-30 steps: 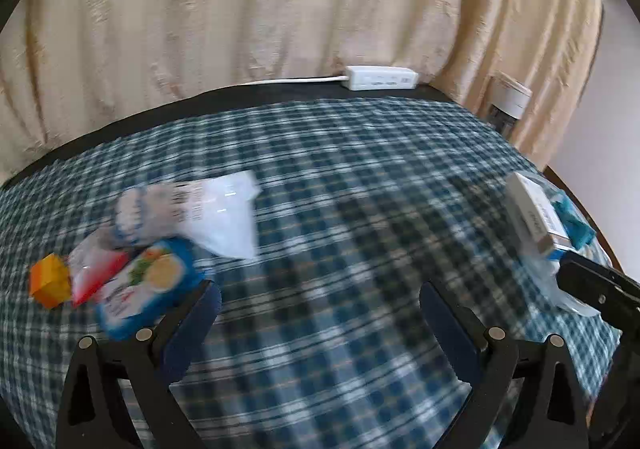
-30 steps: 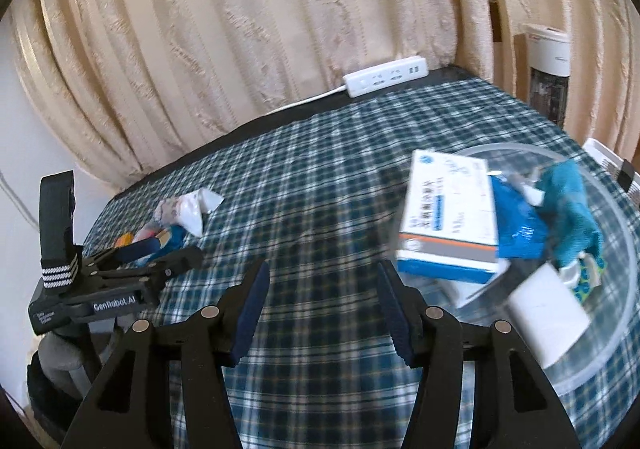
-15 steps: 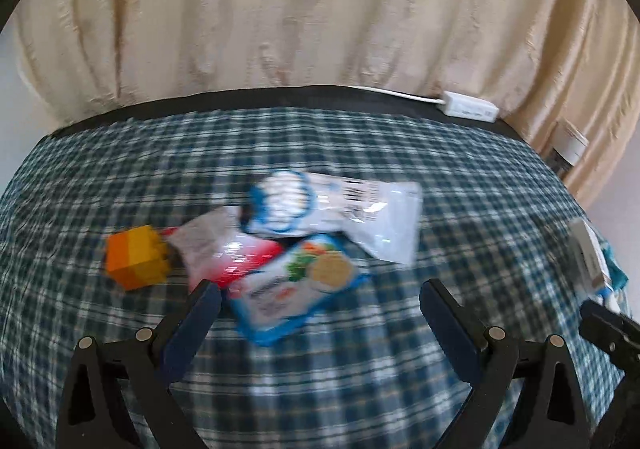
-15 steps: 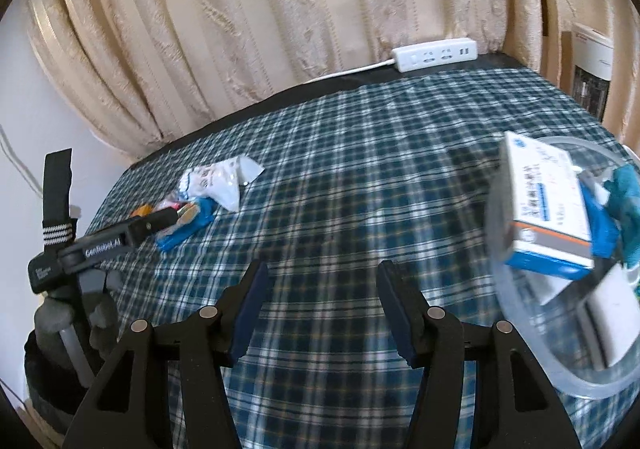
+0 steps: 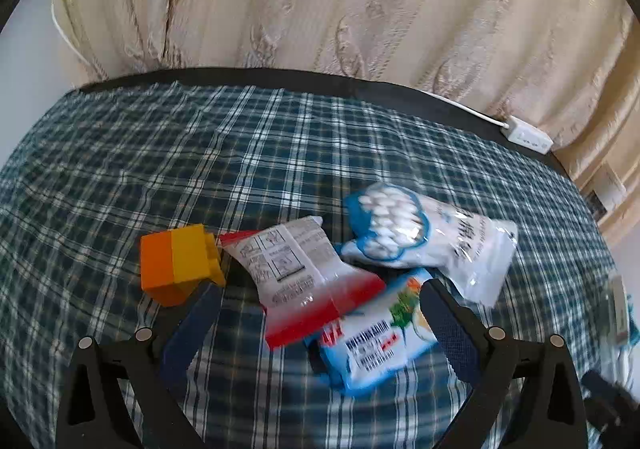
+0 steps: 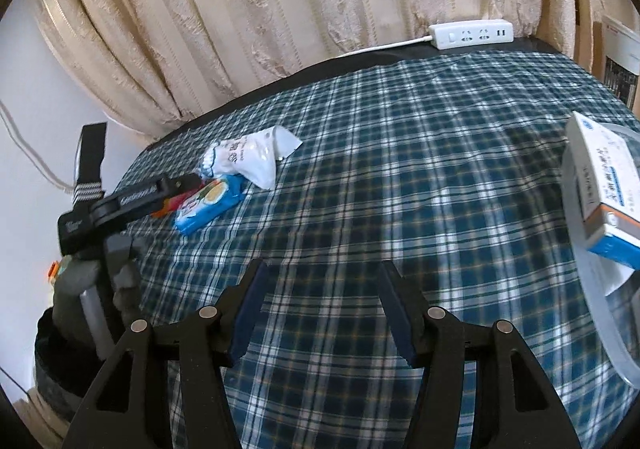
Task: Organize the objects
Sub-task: 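Move both open tools back toward the remaining snack packets, then grasp the red-and-white packet with the left tool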
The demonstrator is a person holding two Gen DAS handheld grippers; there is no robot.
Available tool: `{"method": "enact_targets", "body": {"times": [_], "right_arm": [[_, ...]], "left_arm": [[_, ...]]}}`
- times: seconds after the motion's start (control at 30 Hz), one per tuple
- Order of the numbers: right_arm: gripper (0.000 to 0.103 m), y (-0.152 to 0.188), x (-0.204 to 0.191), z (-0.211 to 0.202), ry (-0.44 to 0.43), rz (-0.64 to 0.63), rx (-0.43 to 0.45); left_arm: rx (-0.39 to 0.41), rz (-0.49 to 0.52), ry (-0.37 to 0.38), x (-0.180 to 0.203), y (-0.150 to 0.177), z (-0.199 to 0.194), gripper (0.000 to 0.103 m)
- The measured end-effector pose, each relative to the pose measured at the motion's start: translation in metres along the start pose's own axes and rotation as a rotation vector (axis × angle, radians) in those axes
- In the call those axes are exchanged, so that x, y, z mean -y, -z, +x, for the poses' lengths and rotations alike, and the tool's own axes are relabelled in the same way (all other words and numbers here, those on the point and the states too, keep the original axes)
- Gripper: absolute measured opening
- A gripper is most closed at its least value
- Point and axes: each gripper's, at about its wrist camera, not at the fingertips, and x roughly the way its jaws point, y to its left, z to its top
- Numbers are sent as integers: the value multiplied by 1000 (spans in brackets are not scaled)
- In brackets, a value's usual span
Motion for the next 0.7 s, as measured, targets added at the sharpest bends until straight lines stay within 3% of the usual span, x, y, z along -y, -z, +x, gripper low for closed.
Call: {"method": "enact_targets", "body": {"times": [0.5, 0.6, 0.7], "right_arm": [[58, 1, 2, 14, -4, 6, -25], [58, 1, 2, 15, -5, 4, -28], [58, 1, 1, 15, -4, 0, -29]], "left_arm": [[-18, -51, -74, -20, -8, 20, 100], [-13, -34, -78, -18, -10, 21, 94], [-5, -11, -95, -15, -11, 22, 78]]}}
